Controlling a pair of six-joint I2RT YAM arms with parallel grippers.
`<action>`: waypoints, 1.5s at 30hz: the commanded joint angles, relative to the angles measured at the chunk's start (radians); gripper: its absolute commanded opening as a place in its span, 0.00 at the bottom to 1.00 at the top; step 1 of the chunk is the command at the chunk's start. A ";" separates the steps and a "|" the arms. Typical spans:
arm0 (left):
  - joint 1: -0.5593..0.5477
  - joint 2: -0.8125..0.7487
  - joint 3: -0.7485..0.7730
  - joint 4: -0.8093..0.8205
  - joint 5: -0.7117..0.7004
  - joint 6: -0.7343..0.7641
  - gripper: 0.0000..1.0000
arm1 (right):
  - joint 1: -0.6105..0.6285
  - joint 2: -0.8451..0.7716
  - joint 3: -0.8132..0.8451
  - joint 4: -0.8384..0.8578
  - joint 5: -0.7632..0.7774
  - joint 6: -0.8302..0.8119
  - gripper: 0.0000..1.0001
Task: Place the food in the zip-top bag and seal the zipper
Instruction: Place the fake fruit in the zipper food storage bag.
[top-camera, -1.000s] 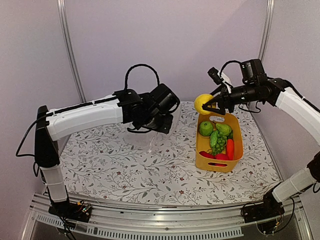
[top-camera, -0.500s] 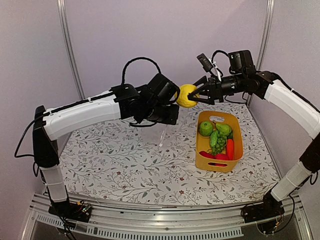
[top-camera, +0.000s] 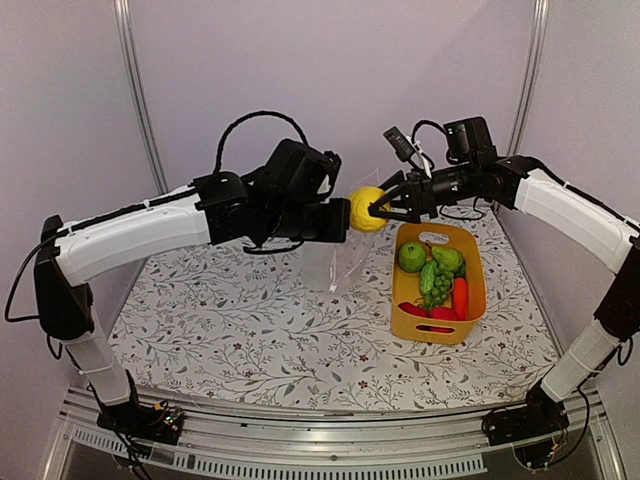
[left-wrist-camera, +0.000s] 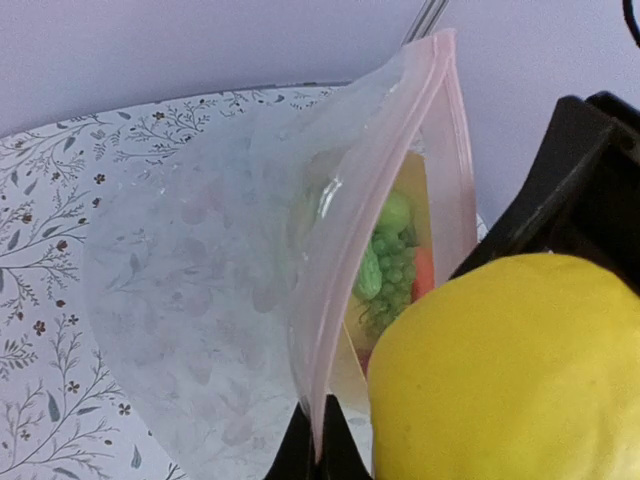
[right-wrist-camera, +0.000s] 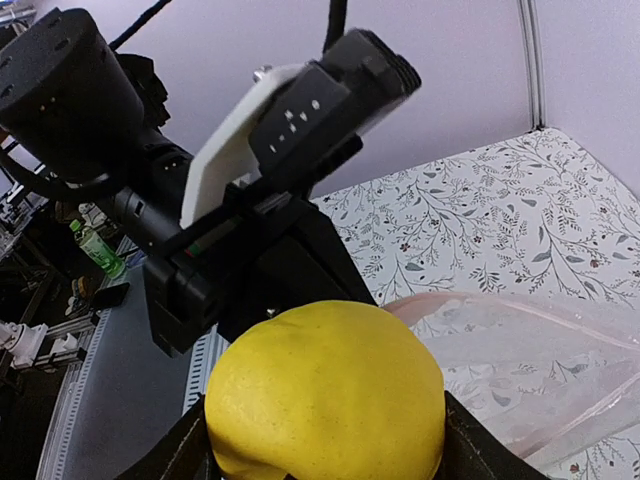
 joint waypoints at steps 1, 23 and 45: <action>0.010 -0.053 -0.023 0.106 0.022 -0.016 0.00 | 0.008 0.014 -0.028 0.004 0.028 0.003 0.45; 0.008 -0.033 -0.037 0.134 0.037 -0.019 0.00 | 0.182 0.117 0.058 -0.102 0.672 -0.075 0.56; 0.041 -0.061 -0.119 0.058 -0.053 0.026 0.00 | 0.153 -0.131 0.010 -0.221 0.554 -0.230 0.99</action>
